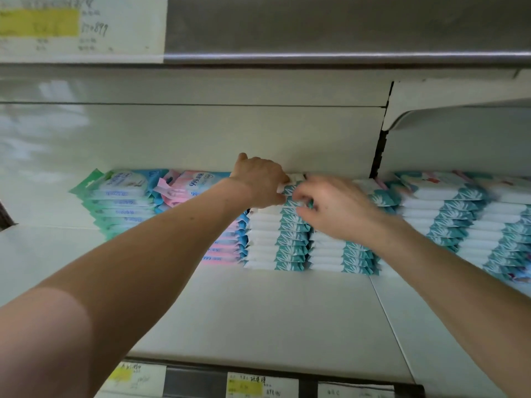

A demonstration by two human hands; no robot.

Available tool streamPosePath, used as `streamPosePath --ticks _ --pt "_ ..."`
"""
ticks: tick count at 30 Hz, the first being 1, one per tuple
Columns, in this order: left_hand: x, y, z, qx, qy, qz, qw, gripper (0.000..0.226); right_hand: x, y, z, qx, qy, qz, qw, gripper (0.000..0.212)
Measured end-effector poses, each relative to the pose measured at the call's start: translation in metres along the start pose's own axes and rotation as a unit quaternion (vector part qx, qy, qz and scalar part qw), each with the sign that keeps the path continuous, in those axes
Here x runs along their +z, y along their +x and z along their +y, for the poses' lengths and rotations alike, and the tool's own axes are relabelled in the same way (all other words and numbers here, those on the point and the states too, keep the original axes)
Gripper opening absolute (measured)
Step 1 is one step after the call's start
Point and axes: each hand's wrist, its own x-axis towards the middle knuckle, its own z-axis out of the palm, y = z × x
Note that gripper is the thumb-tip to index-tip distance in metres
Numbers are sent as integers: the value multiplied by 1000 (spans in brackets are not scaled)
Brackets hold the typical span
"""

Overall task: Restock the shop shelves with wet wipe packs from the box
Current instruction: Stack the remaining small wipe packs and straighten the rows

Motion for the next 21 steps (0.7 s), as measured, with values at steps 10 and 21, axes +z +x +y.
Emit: streamPosePath --ticks 10,21 --pt "0 3 2 -11 2 0 1000 44 95 17 -28 156 191 -333 910 35" --pt "1 1 0 -10 2 -1 1000 47 63 39 -40 95 109 -182 973 30"
